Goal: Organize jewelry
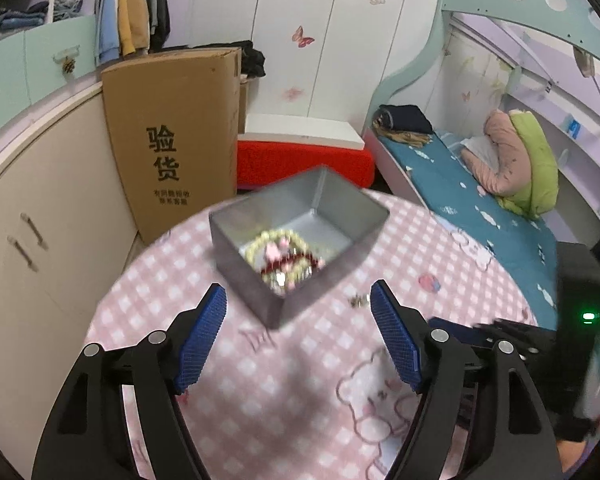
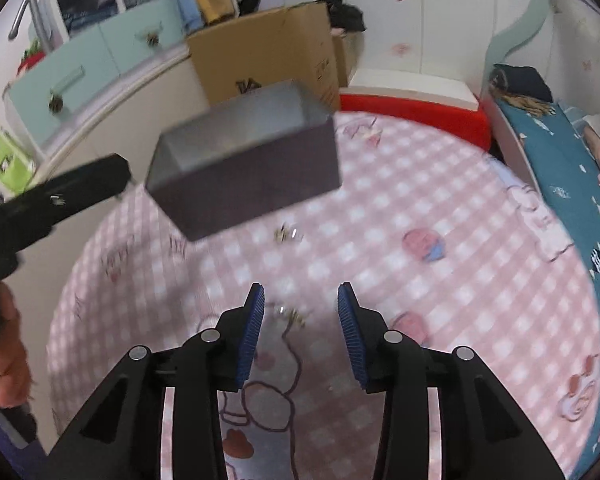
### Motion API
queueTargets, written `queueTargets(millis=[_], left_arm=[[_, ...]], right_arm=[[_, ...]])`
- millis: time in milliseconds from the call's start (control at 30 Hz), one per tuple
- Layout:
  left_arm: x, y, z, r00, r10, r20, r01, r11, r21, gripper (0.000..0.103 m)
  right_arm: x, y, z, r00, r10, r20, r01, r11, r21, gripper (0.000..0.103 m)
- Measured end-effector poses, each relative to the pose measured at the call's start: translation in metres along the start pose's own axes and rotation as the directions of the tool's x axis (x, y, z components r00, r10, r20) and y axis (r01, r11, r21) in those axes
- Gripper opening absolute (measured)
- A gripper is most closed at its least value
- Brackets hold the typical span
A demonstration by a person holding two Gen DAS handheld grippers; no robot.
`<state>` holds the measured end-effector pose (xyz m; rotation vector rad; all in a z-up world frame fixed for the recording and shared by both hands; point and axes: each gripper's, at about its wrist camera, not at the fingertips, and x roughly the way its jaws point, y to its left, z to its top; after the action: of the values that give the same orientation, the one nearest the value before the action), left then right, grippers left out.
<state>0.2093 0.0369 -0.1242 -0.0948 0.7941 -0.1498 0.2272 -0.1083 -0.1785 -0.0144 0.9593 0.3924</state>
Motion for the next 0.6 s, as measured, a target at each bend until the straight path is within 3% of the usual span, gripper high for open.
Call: queueTargets(millis=[300,400,600], left_arm=[[0.013,0.004,-0.033,0.997,-0.007,-0.079,0.003,0.999,-0.040,0.072],[0.018,0.002,-0.036,0.996,-0.013,-0.094,0.009,0.999,-0.045,0.072],[0.030,-0.009,-0.036,0.993,-0.016,-0.116,0.013,0.999,-0.030,0.072]], right_arm=[[0.018,0.010,-0.012,0.999,-0.035,0.023,0.037,0.997,-0.061,0.035],[0.018,0.014,-0.014,0.996,-0.076,0.038,0.080,0.992,-0.101,0.021],[0.013,0.005,-0.018,0.997,-0.060,0.054,0.065,0.993,-0.094,0.012]])
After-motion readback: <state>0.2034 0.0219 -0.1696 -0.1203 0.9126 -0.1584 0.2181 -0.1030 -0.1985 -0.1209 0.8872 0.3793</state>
